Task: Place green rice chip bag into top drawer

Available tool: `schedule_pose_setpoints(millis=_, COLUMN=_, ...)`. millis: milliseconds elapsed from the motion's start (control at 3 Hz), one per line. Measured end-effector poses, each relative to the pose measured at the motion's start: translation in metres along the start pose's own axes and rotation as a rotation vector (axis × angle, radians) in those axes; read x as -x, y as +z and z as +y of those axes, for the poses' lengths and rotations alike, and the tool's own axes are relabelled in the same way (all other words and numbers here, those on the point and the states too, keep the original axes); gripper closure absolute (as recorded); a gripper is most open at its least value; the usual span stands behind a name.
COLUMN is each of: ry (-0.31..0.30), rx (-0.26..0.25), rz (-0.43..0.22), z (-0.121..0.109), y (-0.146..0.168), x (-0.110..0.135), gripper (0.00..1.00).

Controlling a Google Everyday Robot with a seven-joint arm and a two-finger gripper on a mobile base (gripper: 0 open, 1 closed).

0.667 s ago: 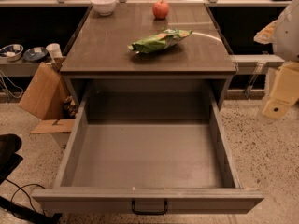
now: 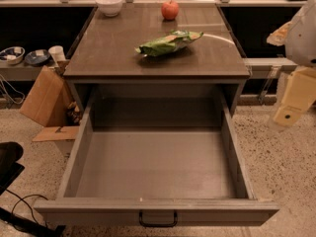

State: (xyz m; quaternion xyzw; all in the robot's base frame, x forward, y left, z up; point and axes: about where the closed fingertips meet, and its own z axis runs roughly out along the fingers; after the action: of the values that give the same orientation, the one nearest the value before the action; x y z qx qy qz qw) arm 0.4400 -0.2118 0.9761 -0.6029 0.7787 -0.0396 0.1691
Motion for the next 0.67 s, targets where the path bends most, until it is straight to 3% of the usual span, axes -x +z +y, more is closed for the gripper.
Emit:
schedule_pose_setpoints(millis=333, ry=-0.020, rx=-0.032, rz=-0.049, z=-0.012, y=0.030, x=0.022, gripper=0.00)
schedule_pose_setpoints(millis=667, ry=-0.043, rx=-0.113, rz=-0.126, z=-0.035, y=0.066, x=0.052, gripper=0.00)
